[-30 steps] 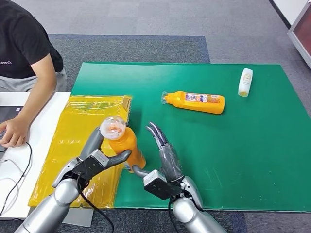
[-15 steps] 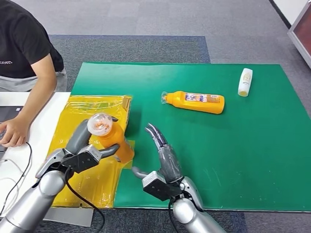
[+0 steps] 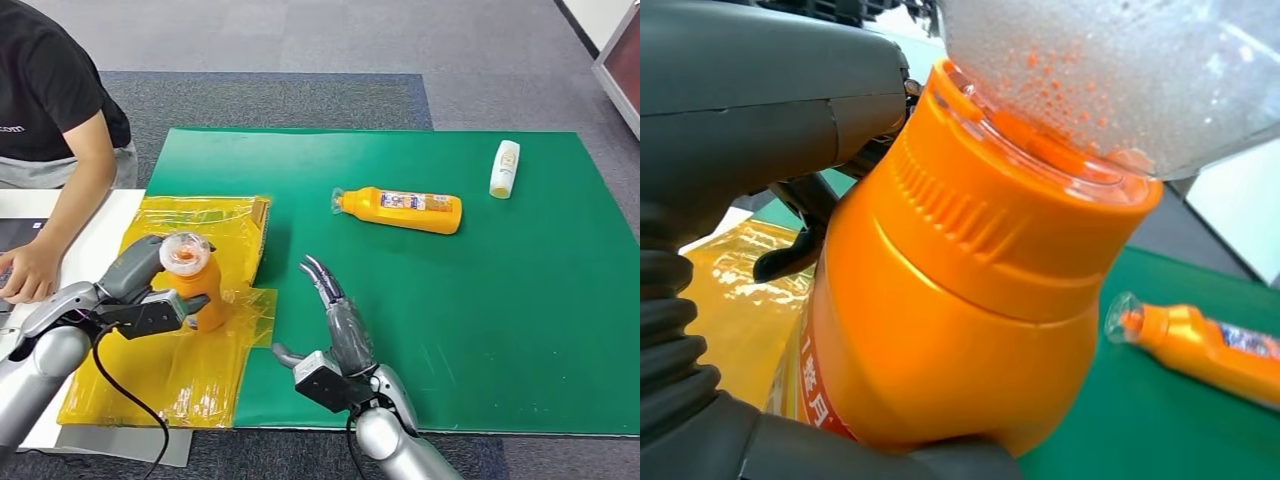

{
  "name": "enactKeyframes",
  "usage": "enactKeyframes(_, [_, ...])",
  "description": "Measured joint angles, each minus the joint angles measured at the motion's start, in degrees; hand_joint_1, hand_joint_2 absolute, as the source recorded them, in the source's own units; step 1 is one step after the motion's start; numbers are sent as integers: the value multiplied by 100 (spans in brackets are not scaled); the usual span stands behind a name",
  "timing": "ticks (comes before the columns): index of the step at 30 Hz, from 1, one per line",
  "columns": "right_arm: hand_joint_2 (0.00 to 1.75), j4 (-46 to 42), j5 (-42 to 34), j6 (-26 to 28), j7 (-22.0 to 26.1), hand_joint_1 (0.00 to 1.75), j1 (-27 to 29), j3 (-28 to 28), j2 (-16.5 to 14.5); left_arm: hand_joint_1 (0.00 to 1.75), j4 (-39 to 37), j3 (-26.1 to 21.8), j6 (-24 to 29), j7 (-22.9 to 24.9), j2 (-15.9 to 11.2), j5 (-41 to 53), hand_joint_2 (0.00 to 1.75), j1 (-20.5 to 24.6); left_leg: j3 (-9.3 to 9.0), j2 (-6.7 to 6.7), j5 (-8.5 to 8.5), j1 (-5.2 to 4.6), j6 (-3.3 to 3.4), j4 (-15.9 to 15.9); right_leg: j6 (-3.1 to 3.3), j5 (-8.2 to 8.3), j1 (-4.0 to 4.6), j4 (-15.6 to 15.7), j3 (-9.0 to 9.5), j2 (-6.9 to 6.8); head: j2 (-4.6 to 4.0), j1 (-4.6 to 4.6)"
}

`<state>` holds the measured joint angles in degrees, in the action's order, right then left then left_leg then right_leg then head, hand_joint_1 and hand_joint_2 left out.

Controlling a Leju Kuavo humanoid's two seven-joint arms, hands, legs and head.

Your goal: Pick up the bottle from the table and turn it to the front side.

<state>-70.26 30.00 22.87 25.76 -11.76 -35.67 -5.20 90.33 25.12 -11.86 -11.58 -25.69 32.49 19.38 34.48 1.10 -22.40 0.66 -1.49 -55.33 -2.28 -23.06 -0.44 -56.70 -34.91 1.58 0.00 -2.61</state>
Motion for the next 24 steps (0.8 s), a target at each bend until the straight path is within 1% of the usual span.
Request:
enactKeyframes(6, [175, 43, -13, -51, 60, 0, 3, 22, -34, 175, -5, 191, -474, 33, -339, -155, 175, 536, 4, 0, 2, 2, -3, -1, 3, 2, 2, 0, -4, 0, 0, -1])
enactKeyframes(9, [175, 72, -38, -60, 86, 0, 3, 43, -53, 175, -46, 330, -618, 84, -417, -171, 175, 815, 4, 0, 2, 2, -3, -1, 5, 3, 3, 0, -4, 0, 0, 0])
enactKeyframes(12, [175, 102, -67, -72, 102, 0, 2, 58, -73, 175, -132, 531, -689, 109, -435, -194, 175, 1006, 4, 0, 2, 2, -3, -1, 6, 4, 3, 0, -4, 0, 0, 0])
enactKeyframes(16, [175, 140, -92, -93, 106, 0, -5, 59, -86, 175, -251, 847, -791, 102, -420, -241, 175, 1142, 5, 0, 2, 2, -3, -1, 7, 4, 3, 0, -5, 0, 0, 0])
enactKeyframes(24, [175, 254, -102, -109, 94, 0, -43, 59, -120, 175, -621, 1476, -934, 44, -300, -429, 175, 1340, 4, 0, 2, 2, -3, -1, 7, 4, 2, -1, -2, 1, 0, 1])
